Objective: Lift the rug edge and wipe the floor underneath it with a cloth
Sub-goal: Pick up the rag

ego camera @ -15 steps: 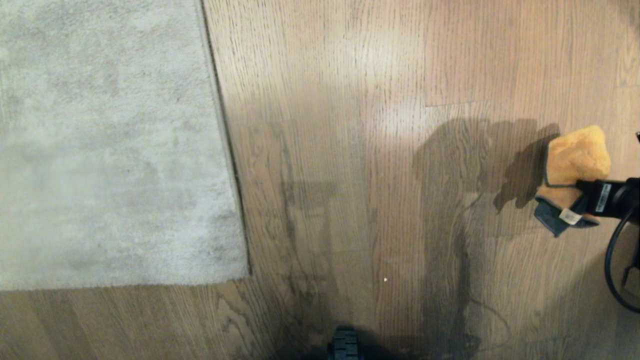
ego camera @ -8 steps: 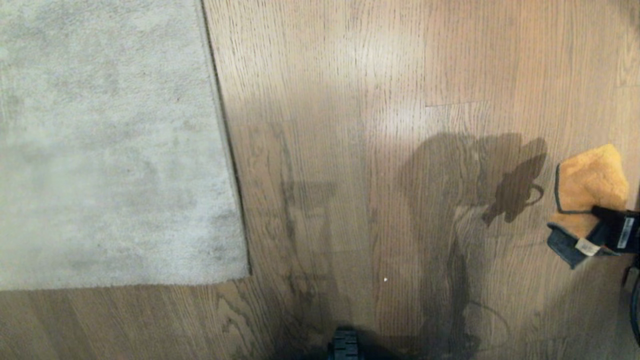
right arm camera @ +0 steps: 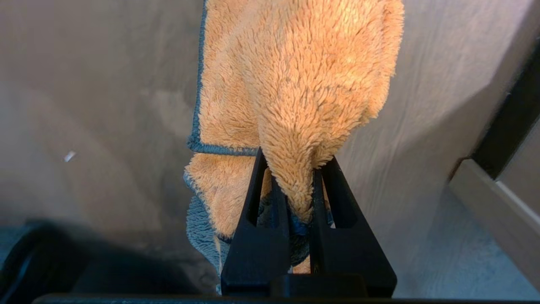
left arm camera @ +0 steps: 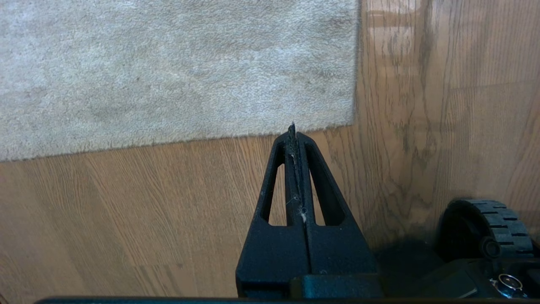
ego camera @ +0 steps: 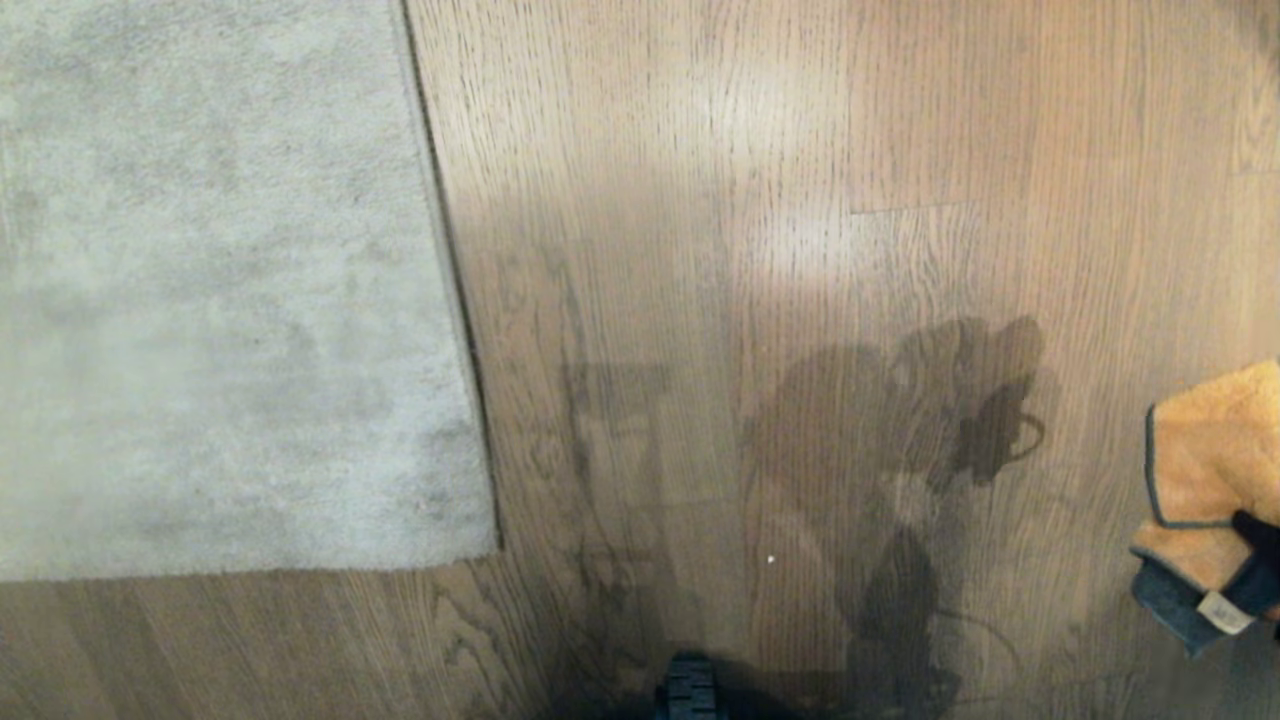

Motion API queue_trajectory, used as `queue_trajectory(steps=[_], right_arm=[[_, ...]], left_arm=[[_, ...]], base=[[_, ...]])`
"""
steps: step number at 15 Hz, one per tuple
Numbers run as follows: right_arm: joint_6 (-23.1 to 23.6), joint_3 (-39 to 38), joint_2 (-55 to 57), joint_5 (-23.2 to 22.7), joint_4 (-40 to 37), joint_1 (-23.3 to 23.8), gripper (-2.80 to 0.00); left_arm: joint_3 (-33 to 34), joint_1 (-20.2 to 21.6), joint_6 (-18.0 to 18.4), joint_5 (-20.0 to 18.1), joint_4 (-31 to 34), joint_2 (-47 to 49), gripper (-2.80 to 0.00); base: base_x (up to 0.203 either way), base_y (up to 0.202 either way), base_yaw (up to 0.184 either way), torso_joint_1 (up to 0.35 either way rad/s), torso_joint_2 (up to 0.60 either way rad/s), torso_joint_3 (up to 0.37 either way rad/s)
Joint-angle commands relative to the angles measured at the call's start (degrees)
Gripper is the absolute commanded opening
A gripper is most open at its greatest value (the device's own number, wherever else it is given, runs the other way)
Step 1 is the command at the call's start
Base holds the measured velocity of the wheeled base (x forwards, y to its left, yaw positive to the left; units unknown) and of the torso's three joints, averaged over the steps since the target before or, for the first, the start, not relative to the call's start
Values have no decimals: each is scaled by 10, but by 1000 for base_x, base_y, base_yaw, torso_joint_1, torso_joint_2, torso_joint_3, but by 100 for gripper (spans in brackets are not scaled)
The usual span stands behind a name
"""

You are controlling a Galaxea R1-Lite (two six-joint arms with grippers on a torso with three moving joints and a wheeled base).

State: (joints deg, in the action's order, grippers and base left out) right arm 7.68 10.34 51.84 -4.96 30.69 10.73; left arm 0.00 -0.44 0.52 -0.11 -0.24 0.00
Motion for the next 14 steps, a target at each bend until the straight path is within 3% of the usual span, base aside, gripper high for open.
queue_trajectory(steps=[1,4,14], right_arm=[[9,-36,-97,1,-12,-36,-280],[24,-68,-190,1,-59,-67,-280],[33,-103,-421,2,-270,-107,-280]], left_arm=[[0,0,0,0,0,0,-280],[0,0,0,0,0,0,-280],[0,0,0,0,0,0,-280]], base=[[0,0,0,0,0,0],[0,0,0,0,0,0],[0,0,0,0,0,0]])
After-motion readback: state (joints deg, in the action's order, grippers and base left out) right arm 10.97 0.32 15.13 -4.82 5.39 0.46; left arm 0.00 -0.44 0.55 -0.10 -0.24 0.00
